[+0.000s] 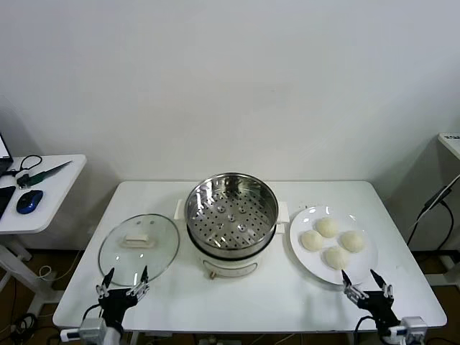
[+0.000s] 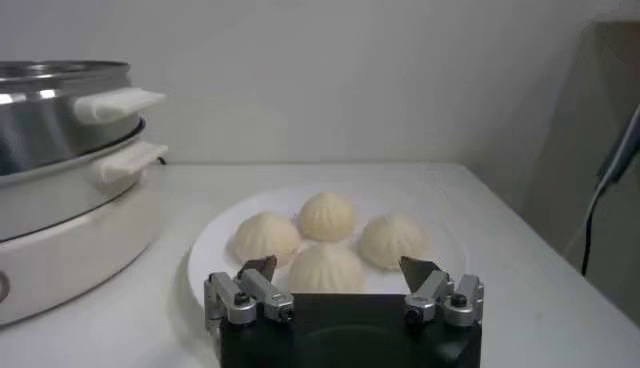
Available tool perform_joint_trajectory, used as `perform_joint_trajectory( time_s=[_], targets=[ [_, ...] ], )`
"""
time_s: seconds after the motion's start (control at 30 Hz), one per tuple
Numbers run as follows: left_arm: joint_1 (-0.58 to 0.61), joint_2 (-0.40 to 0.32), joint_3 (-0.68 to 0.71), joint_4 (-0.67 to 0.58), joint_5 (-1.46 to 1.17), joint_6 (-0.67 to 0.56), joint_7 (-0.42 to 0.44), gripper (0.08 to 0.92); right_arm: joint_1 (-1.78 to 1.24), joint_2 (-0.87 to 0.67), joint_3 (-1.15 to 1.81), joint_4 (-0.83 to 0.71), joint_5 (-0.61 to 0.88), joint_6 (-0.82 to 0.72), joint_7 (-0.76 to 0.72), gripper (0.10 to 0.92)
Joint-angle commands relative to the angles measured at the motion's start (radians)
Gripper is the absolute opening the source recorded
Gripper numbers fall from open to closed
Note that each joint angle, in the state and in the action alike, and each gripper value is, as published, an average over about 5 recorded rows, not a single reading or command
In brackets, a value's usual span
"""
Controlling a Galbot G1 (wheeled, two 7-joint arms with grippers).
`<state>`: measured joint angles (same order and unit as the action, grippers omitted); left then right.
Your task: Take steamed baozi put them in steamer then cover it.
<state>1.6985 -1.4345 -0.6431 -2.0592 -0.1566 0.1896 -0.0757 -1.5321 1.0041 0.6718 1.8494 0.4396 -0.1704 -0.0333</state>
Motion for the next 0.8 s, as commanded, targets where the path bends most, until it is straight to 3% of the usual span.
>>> perform_joint_trajectory(
  time_s=[0.03,0.13,0.2,0.37,0.6,0.8],
  targets=[
    [0.0,0.0,0.009,-0.004,0.003,-0.001,-0.002,0.823,0.421,-0.287,-0.111,-0.164,-0.052,-0.121,-0.114,0.823],
    [0.005,-0.002,0.017,-0.007,0.007,-0.004,-0.002,0.823,0.621,-0.443,-0.283,-0.27,-0.075,-0.143,-0.276,0.823],
    [0.008,-0.006,0.021,-0.01,0.013,-0.005,-0.002,0.823,0.789,-0.564,-0.47,-0.351,-0.119,-0.136,-0.467,0.823],
    [0.007,-0.015,0.027,-0.016,0.031,-0.002,-0.001,0.823,1.314,-0.697,-1.039,-0.535,-0.261,0.031,-0.894,0.823],
    [0.004,-0.025,0.034,-0.013,0.049,0.0,0.0,0.823,1.974,-0.569,-1.747,-0.807,-0.338,0.264,-1.208,0.823],
    [0.004,-0.031,0.039,-0.009,0.053,-0.002,0.0,0.823,2.104,-0.38,-1.966,-0.938,-0.316,0.238,-1.22,0.823]
  ],
)
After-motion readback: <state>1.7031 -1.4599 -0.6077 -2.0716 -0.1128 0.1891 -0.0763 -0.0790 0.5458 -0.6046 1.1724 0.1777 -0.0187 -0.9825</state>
